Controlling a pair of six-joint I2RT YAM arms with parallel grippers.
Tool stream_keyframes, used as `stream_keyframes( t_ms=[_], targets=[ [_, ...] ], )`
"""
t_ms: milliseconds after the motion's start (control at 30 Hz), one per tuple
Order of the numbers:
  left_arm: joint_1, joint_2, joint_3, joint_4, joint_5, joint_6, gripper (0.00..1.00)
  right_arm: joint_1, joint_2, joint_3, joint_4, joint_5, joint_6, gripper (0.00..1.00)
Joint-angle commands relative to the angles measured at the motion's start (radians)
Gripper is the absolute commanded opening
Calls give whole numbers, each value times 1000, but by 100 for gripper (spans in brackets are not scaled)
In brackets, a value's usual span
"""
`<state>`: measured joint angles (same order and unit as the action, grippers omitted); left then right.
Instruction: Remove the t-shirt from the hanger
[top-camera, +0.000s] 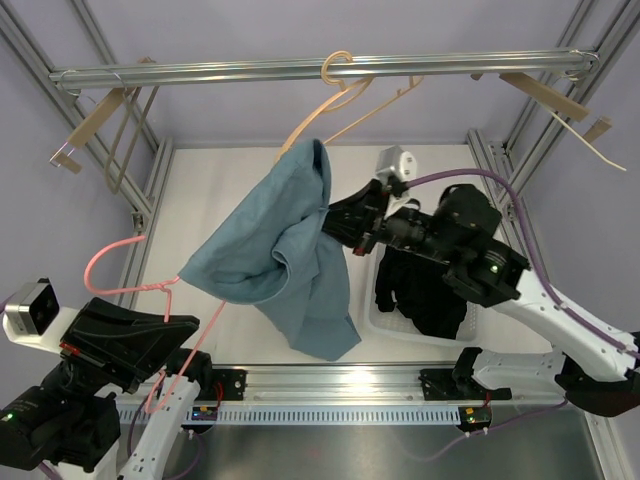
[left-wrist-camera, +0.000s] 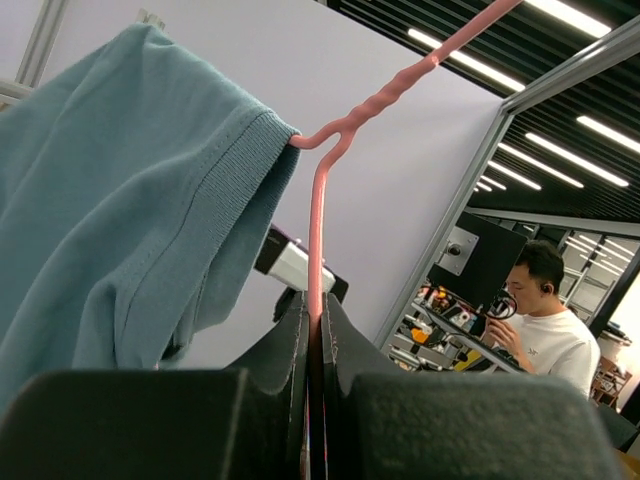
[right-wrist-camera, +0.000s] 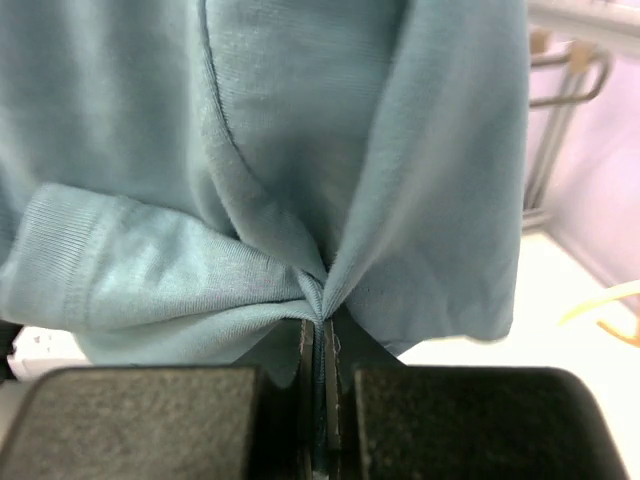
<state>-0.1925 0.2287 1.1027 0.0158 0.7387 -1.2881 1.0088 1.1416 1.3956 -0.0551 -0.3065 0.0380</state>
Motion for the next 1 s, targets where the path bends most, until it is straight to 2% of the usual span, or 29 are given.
stream_keyframes(
  t_ms=[0,133,267,433,567,667,733,833,967],
  targets=[
    [-4,-5,-1,32,33,30,0,-7,-127,54,69,115,26,0],
    [-4,3,31,-13,27,71,0,-6,-163,172,-23,220,31,0],
    [-5,17,86,-75,19,114,0,-7,-140,380,-179,361,-9,0],
    [-5,21,94,-92,13,128,0,-7,-49,594,-272,613,-137,0],
    [-5,20,112,-149,-5,177,0,-6,35,823,-336,710,-199,0],
    [-5,21,118,-161,-18,194,0,-7,104,910,-370,779,-245,0],
    [-5,23,117,-171,-28,202,0,-7,132,912,-362,831,-285,0],
    [-5,24,108,-175,-33,214,0,-9,115,821,-281,912,-340,0],
    [-5,29,103,-175,-33,220,0,-44,-33,503,-166,951,-311,0]
  ],
)
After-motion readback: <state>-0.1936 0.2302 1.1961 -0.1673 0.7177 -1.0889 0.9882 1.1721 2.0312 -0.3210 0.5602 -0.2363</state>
